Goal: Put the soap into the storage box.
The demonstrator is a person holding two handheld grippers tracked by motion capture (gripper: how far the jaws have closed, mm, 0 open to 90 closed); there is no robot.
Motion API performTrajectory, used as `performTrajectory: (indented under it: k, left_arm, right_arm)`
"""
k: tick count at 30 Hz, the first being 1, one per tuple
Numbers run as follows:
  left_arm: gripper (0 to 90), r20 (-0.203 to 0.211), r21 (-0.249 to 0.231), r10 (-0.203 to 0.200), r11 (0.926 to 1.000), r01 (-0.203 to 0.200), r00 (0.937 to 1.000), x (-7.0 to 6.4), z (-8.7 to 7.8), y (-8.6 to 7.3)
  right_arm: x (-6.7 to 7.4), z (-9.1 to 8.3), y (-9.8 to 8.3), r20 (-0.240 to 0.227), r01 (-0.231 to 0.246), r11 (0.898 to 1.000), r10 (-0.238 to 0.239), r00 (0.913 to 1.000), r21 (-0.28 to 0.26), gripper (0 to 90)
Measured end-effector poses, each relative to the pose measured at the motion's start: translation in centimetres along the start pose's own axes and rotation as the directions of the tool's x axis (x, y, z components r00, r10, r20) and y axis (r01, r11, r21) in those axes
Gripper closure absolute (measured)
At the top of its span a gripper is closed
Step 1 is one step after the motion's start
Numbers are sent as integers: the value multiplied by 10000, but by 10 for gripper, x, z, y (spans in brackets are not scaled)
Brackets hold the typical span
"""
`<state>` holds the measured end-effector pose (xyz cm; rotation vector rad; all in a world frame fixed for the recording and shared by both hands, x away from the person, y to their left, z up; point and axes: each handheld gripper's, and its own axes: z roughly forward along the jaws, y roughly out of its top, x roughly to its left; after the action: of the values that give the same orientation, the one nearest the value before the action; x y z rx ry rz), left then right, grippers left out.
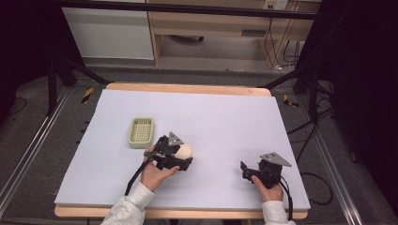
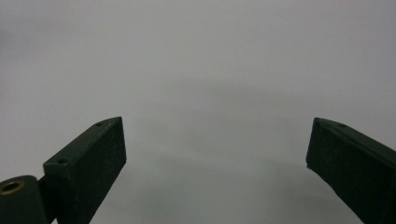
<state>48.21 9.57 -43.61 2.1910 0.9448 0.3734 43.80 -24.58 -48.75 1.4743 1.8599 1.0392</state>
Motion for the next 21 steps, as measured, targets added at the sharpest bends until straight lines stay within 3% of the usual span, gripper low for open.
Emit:
performTrajectory:
  k: [21]
  left_arm:
    - [239,-554,-245,-647,9977,634,9964,37,-23,-7]
  right_arm:
    - [0,0,0,8,-5,10000,5,10000,8,53]
